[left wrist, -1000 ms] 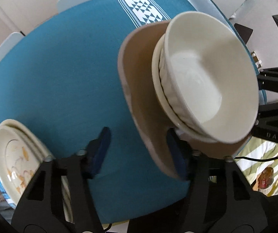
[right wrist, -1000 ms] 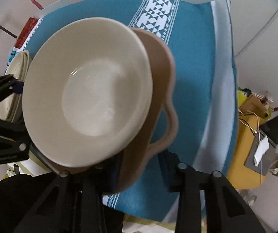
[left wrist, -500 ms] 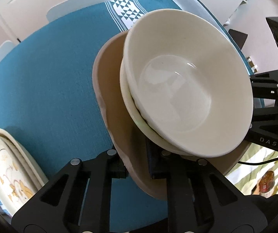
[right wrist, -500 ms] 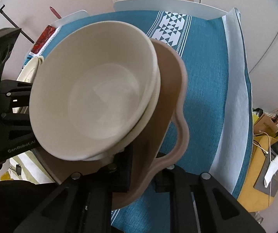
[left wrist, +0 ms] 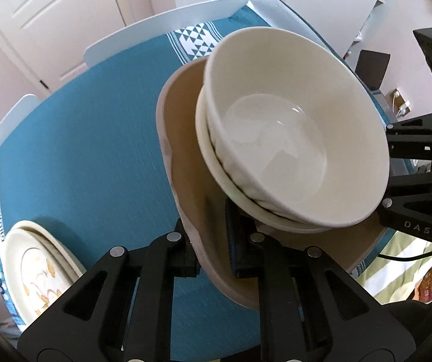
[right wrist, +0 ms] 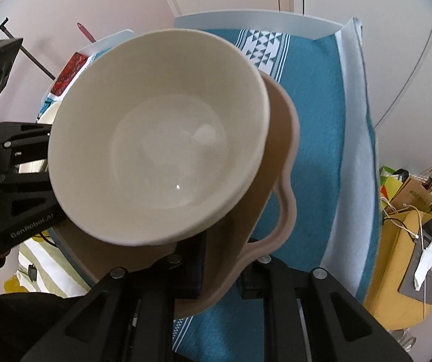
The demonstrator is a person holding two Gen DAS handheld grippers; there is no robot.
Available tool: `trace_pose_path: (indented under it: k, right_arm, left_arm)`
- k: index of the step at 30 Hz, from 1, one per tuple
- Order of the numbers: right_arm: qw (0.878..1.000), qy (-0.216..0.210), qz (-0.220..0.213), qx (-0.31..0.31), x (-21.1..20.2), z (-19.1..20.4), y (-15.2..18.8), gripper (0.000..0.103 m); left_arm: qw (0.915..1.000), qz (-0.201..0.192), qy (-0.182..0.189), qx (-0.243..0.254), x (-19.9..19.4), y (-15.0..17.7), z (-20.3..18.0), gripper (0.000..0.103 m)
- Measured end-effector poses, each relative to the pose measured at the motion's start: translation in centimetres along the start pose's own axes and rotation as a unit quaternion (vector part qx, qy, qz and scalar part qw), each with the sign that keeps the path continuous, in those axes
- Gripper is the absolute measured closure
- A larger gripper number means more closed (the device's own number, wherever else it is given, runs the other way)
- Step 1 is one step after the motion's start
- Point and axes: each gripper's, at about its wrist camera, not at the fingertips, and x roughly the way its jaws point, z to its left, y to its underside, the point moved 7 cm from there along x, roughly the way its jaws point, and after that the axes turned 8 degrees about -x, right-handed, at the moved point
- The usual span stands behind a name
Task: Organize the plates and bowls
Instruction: 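Carry the basin with bowls and lower it onto the plate stack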
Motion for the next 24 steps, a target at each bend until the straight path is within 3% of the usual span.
trace_pose_path:
  k: [11,18,24]
  right_arm:
    - [0.998,0.028,-0.022,-0.052,-4.3,1.9,-4.0,0.088]
    - [0.994,0.032,-0.033,-0.097,-5.8,6.6,-6.9,0.088]
    - [0.993,0.020,-0.036,-0.112,-4.6,12.2,-8.9,0.088]
  left_arm:
    - [0.9984,-0.038,-0.016,-0.038,-4.7,-0.9,1.6,0.092]
    - [0.9952,-0.057,-0.030,-0.073,-8.6,0.2,5.6,0.092]
    - [0.9938,-0.055,-0.042,-0.087,-10.7,3.3,11.0,0.092]
